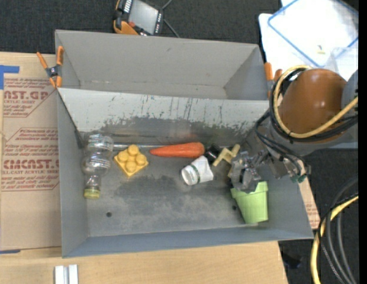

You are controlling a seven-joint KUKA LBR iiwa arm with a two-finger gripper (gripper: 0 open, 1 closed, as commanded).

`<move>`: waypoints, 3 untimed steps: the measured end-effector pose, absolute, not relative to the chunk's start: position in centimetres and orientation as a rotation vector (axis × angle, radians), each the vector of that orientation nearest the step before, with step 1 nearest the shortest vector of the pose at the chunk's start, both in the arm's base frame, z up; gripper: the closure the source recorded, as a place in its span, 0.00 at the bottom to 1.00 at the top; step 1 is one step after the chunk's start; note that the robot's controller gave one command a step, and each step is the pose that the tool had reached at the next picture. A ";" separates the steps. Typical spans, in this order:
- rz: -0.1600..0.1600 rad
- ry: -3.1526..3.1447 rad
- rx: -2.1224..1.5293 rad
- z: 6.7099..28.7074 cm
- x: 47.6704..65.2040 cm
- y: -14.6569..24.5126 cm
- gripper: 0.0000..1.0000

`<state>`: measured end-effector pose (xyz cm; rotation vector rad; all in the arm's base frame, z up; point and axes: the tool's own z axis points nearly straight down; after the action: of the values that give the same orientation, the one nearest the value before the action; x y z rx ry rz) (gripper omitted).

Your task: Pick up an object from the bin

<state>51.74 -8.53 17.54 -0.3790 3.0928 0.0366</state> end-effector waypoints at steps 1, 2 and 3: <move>0.036 3.092 -0.379 17.6 51.8 -8.5 1.00; 0.034 3.063 -0.553 15.5 52.6 -6.1 1.00; 0.038 3.087 -0.350 16.9 57.6 -2.0 0.00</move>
Offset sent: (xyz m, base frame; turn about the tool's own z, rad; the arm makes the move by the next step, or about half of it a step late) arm 0.0101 0.0288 -0.0240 -0.1360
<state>57.64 -1.97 16.91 -0.3497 3.0875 0.0380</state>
